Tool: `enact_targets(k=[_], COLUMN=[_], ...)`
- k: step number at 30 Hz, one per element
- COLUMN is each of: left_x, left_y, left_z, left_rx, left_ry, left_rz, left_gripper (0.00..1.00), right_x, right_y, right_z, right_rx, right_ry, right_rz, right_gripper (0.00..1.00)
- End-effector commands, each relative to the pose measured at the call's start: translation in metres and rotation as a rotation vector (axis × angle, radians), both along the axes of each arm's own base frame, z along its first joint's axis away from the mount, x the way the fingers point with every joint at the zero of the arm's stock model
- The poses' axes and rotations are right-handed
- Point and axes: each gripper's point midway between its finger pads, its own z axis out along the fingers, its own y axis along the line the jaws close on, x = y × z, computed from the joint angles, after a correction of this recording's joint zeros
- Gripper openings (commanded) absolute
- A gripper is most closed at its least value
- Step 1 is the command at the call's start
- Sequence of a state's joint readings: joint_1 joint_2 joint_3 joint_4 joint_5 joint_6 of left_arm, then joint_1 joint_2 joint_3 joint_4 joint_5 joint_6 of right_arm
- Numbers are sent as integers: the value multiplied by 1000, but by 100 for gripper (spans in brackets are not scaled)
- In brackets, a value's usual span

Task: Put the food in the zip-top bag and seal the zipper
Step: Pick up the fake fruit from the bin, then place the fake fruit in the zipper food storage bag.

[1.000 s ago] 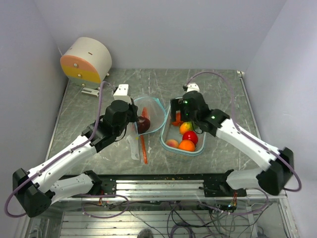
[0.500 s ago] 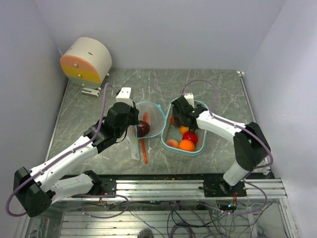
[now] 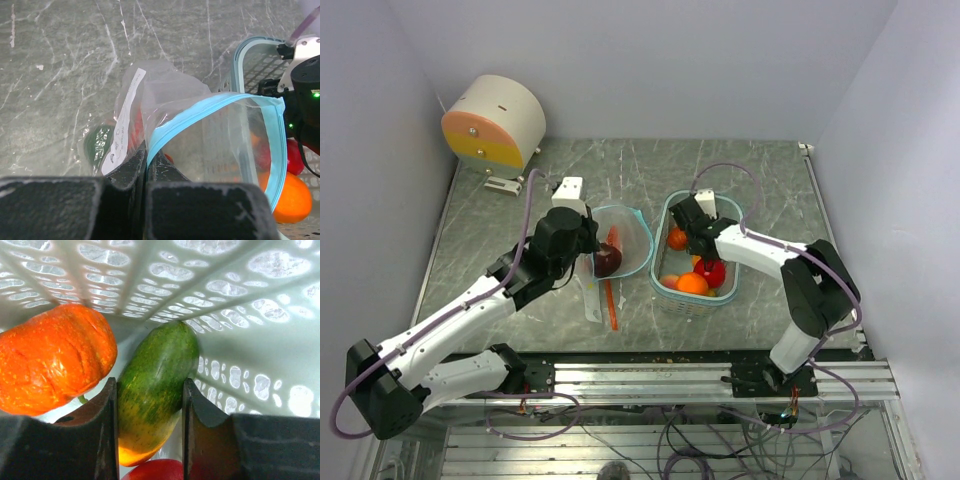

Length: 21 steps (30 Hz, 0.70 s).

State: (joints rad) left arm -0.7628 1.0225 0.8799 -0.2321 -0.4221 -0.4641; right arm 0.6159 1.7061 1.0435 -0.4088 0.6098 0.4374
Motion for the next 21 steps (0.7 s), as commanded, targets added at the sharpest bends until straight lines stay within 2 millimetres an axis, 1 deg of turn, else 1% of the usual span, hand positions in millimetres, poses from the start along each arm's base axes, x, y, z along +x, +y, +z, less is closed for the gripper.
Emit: enact_targets(k=[1,3,6,8,10,11,14,16,21], left_x=[-1,-1,-1,-1,0,0,0,0,1], left_y=[13,14,15,15,15,14,13,13,10], left_z=[13,14,13,11,9,8,6,4,4], left_rx=[-6,-5,-2,4,5,8,9,9,6], left_ry=[-27,-30,-27,-25,-21,-20,-15,-13,-7], left_rz=[44,50,51,52,54,52,50,51,44], left_gripper=[7,7,7,7,7,7,7,7,7], right_x=[-12,-10,-10,-13,-20,-24,-32,-36,-38], right_y=[9,20,43,58,70,71,71,70,66], right_z=[-4,18,60,88,111,122,139,146,167], right_rx=[79,139,266,353,418,438,462,471,486], right_ry=[46,5,-62,-105,-133,-148,-169,-185,-237], right_rz=[52,102,210,295,372,395,427,438,433], right_gripper=[13,9,6,4,3,3,2,1,1])
